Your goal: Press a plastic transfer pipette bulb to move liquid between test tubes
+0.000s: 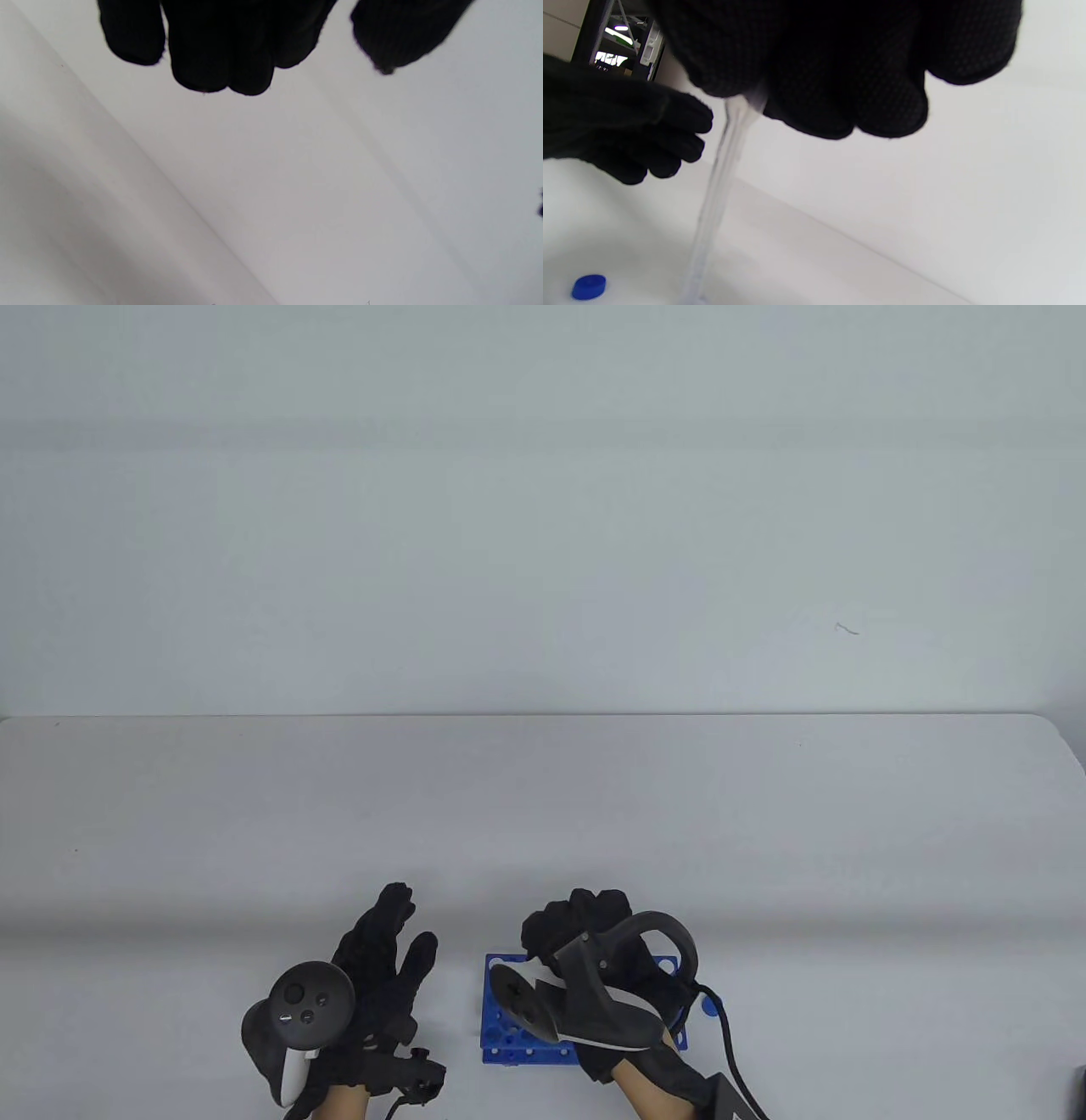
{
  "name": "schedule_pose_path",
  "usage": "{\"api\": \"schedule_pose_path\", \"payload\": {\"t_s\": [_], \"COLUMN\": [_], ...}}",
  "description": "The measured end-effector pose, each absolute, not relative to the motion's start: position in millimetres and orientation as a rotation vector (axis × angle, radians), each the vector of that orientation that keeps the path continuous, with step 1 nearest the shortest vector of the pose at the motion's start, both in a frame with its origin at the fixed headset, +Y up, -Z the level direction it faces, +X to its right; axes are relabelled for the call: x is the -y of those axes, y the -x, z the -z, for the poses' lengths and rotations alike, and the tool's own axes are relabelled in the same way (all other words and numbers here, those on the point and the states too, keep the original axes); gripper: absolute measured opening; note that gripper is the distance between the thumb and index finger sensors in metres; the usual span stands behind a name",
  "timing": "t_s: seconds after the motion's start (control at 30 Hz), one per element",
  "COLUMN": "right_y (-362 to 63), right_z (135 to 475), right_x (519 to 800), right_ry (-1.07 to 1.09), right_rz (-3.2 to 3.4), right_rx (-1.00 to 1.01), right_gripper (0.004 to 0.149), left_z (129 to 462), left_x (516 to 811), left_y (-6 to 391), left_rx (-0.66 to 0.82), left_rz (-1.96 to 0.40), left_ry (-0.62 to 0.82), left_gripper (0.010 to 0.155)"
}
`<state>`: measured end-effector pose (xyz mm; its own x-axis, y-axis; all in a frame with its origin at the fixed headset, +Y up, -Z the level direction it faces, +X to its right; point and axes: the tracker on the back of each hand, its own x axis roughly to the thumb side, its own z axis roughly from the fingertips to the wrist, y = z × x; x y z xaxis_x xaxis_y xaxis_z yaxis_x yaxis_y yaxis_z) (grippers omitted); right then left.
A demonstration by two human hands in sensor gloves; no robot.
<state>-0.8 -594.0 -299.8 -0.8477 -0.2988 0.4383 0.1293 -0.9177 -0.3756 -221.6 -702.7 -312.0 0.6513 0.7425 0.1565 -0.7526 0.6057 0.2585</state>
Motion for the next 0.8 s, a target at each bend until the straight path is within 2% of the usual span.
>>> {"api": "schedule_pose_path", "payload": {"t_s": [0.33,0.8], "right_y": [8.5,6.8], "right_z": [315.2,318.0], "right_x": [626.8,633.1], "right_ry": [0.769,0.748], "right_rz": [2.761,2.797], "right_rx": [-0.406,-0.323], "right_gripper": [0.038,0.042], "left_z": [312.7,312.8], "left_x": [703.7,704.8], "left_y": [221.1,221.0], "left_rx": [0.038,0.038], "left_rz": [-0.857,-0.849], "left_ry": [-0.312,-0.305], "left_gripper": [0.076,0.076]}}
